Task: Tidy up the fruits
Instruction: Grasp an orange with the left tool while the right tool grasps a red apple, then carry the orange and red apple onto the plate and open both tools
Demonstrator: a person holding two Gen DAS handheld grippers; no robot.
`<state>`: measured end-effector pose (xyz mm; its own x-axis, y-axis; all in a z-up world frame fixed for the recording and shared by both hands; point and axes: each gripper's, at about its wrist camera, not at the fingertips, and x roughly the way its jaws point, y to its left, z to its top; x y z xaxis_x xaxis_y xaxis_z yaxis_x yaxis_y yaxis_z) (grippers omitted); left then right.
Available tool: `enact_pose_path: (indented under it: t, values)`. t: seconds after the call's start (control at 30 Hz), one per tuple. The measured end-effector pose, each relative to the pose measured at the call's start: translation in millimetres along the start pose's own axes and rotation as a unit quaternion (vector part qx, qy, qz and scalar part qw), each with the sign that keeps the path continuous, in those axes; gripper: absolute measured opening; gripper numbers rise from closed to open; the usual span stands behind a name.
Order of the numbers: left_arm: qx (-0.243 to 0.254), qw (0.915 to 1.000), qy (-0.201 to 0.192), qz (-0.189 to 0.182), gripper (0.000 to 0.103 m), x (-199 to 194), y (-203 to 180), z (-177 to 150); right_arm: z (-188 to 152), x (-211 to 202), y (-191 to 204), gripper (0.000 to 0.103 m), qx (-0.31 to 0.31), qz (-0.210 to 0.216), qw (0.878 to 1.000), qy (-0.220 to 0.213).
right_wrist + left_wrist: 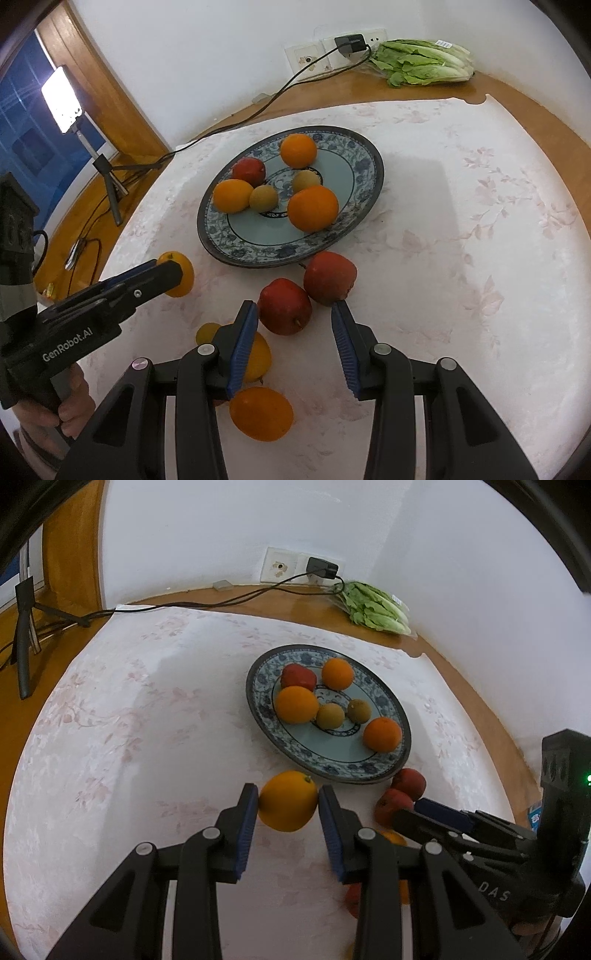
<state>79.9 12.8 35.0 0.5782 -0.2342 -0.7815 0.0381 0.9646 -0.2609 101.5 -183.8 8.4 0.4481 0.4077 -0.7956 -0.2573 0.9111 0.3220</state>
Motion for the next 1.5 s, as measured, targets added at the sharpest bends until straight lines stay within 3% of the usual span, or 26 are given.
enact_pose_path:
  t: [0.63, 0.77, 1.5]
  values:
    - [0.003, 1.0, -0.001, -0.004, 0.035, -0.7, -1.3, -0.9, 0.0, 3.8, -0.2, 0.042, 0.032, 0.002, 0.999, 0.008]
    - [0.003, 1.0, 0.0, -0.003, 0.035, -0.3, -2.3, -1.1, -0.7, 3.2, -0.6, 0.034, 0.035, 0.013, 0.999, 0.006]
    - [0.007, 0.9999, -0.008, -0.009, 0.035, -7.1, -7.8, 0.0, -4.0, -20.0, 8.1, 0.033, 0.005, 0.037, 0.999, -0.04]
